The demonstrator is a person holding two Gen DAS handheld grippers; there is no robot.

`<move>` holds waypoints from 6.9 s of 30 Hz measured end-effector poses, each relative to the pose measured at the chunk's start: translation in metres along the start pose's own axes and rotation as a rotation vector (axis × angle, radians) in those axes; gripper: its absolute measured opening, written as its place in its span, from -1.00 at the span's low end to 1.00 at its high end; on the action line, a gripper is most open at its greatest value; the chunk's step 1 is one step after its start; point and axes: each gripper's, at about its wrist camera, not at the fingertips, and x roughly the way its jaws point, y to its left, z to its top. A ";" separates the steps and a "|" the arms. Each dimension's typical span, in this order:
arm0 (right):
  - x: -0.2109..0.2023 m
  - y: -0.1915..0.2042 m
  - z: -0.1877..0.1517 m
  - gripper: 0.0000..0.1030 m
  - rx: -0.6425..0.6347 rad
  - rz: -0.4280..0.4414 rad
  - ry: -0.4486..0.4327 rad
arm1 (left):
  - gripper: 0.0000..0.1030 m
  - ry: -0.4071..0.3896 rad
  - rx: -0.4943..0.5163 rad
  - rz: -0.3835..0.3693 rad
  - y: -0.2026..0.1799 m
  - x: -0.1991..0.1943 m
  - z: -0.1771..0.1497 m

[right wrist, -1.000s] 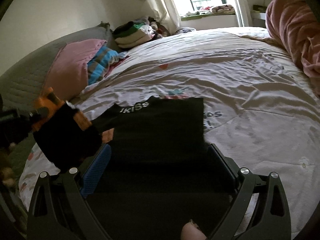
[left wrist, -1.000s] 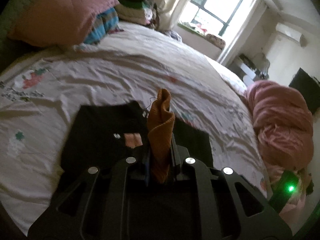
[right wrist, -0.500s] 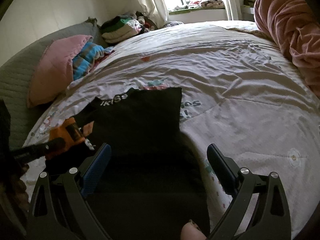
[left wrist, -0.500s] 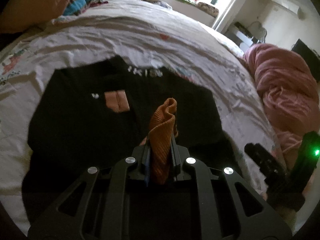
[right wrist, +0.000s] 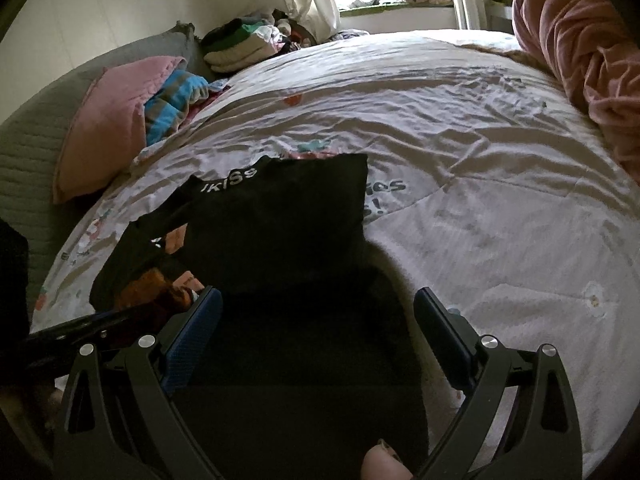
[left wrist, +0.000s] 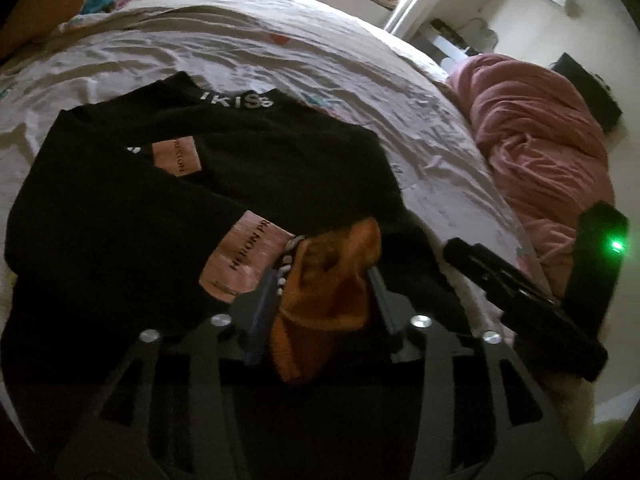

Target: Fold small clothes

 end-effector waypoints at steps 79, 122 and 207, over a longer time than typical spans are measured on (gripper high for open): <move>0.081 0.065 0.048 -0.32 -0.330 -0.040 0.061 | -0.13 -0.099 -0.094 0.388 0.123 0.000 0.045; 0.086 0.079 0.019 0.22 -0.292 -0.006 0.092 | -0.27 -0.077 -0.067 0.374 0.127 -0.007 0.030; -0.044 0.079 -0.015 0.91 -0.318 0.010 -0.076 | 0.81 -0.200 -0.073 0.468 0.085 -0.120 -0.049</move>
